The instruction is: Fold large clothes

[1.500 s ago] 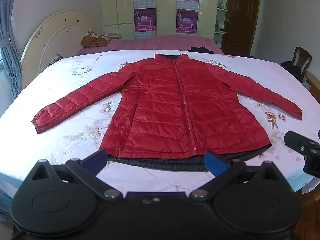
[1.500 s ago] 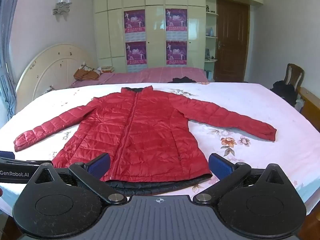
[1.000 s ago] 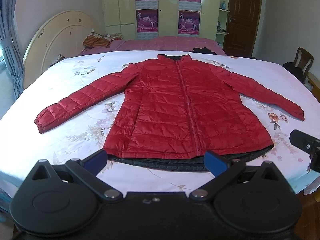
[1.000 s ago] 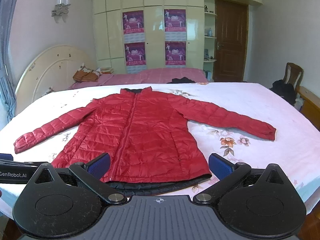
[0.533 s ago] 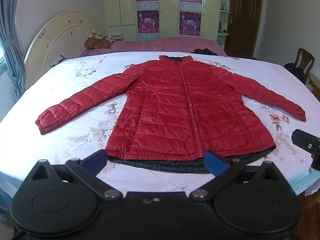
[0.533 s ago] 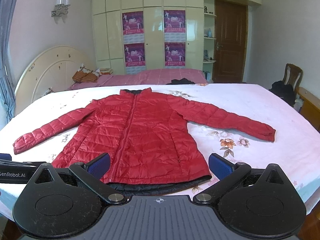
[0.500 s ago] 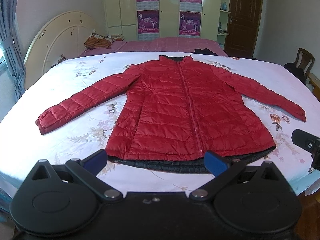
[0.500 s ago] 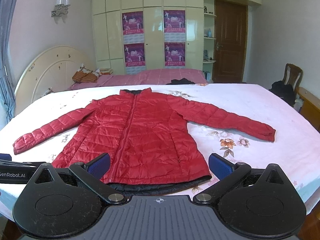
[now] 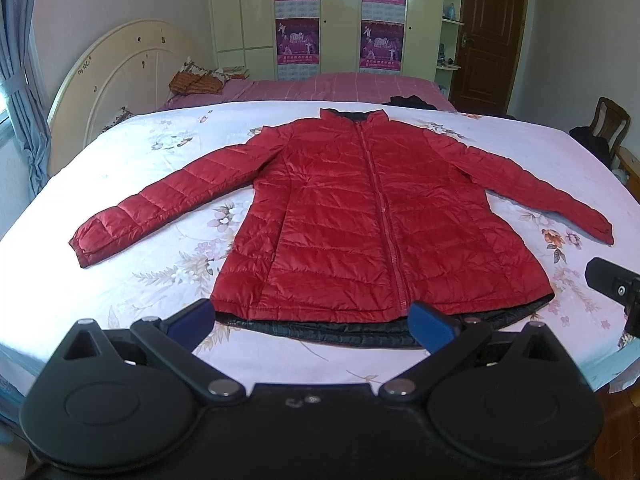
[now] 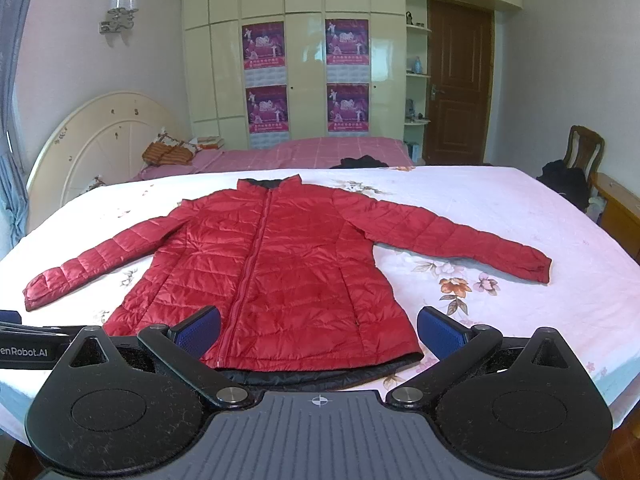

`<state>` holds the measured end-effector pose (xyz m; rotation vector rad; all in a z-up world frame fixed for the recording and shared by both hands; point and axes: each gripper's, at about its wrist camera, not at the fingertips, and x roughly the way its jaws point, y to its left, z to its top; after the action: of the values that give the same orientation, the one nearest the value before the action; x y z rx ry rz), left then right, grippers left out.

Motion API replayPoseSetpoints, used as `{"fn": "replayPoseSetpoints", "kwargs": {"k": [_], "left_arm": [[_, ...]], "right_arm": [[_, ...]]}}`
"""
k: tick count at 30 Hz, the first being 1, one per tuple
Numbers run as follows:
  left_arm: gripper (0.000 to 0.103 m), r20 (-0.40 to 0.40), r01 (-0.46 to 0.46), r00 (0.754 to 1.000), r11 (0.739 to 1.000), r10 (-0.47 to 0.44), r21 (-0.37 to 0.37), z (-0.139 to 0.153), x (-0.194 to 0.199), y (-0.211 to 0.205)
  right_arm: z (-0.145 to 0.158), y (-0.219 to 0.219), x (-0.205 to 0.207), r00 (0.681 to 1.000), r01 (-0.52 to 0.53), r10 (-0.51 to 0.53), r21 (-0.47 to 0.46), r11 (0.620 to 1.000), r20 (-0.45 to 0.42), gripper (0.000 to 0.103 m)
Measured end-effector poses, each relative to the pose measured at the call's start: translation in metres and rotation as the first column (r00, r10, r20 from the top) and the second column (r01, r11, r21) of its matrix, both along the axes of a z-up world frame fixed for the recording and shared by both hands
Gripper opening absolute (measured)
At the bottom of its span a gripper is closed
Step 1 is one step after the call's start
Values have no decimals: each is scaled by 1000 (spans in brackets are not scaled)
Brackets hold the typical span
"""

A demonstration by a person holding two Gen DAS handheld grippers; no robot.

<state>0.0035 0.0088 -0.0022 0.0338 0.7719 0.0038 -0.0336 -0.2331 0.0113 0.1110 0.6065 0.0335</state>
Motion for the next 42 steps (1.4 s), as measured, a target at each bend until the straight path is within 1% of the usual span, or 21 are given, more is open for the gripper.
{"fn": "replayPoseSetpoints", "kwargs": {"k": [1,3,6,11,14,16,22,25,28,31,34,38,41,42], "left_arm": [[103,-23,-2,1000,1000,2,-10,-1,2,0],[103,-33,-5,999,1000,5,-12,-3,4,1],[103,-40,-7,999,1000,7,-5,-4,6,0],[103,-55,-12,998,999,11,-32,-5,11,0],[103,-37,-15,999,999,14,-44,-5,15,1],[103,-17,-16,1000,999,16,-33,-7,19,1],[103,-21,-19,1000,999,18,-36,-16,40,1],[103,-51,-19,999,1000,17,-23,-25,59,2],[103,-51,-17,999,999,16,-31,-34,85,5],[103,-46,-14,999,1000,13,-22,-41,114,7],[103,-44,8,999,1000,-9,-9,-48,141,7],[102,-48,44,998,999,-44,-9,-57,182,7],[102,-33,66,997,998,-67,-12,-60,206,5],[102,-44,74,996,997,-74,-7,-63,213,5]], "right_arm": [[0,0,1,1000,0,0,0,1000,-1,103],[0,0,2,1000,0,0,0,1000,-1,103],[-1,0,1,1000,1,-1,0,1000,0,103],[-3,0,5,1000,2,-2,1,1000,-3,103],[-5,-1,10,1000,5,-5,4,1000,-6,103],[-7,-3,14,1000,9,-9,4,1000,-8,103],[-17,-12,31,999,26,-26,7,1000,-21,103],[-24,-18,45,998,46,-46,11,999,-33,103],[-31,-25,64,996,78,-77,11,997,-46,103],[-38,-35,87,992,114,-112,35,993,-59,103],[-42,-43,109,986,158,-155,38,987,-64,103],[-49,-56,142,973,224,-220,43,974,-73,103],[-53,-67,161,962,265,-262,29,964,-70,103],[-55,-71,165,960,275,-272,30,961,-67,103]]}}
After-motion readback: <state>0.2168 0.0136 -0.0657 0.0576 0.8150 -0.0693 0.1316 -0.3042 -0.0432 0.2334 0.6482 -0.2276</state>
